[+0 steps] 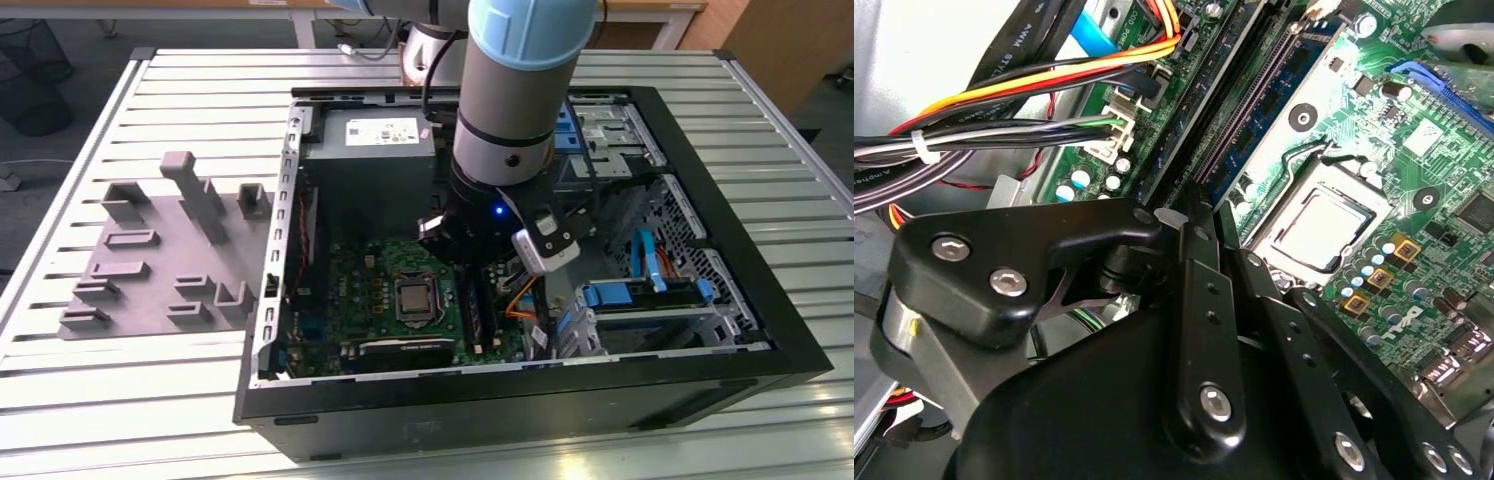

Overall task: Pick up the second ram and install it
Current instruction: 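Insert the second ram into the second slot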

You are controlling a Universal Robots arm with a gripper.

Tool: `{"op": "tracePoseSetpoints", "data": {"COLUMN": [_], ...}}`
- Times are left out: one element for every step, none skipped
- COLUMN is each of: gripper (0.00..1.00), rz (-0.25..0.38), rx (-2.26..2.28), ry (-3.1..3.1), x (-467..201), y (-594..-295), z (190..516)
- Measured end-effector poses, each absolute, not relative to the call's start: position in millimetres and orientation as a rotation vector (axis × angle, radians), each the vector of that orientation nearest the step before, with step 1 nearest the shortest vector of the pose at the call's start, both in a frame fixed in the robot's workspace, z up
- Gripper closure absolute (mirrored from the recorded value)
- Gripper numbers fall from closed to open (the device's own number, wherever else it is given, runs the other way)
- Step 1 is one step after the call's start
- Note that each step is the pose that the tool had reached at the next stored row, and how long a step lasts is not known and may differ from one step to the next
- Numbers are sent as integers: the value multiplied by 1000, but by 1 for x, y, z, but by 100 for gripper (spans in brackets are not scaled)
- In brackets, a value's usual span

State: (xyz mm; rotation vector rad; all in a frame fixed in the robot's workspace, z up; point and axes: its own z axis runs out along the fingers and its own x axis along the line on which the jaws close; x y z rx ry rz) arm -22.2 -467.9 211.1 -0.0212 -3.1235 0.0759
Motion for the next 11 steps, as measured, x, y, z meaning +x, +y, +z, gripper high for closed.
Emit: {"op": "tracePoseSetpoints", "data": {"gripper": [86, 86, 86, 85, 79, 79, 79, 72, 72, 72, 72], "rz": [76, 76, 76, 76, 76, 76, 76, 76, 76, 76, 76], "rx": [-21, -21, -21, -21, -21, -21, -21, -21, -21, -21, -21], "ry": [-3124, -3124, -3124, -3124, -3124, -3124, -3124, -3124, -3123, -3124, -3124], "x": [-22, -22, -22, -22, -22, -22, -22, -22, -22, -22, -22], "y": [-468, -468, -468, -468, -468, -468, -468, -468, -468, -468, -468], "z": [211, 211, 211, 211, 211, 211, 211, 211, 211, 211, 211]}}
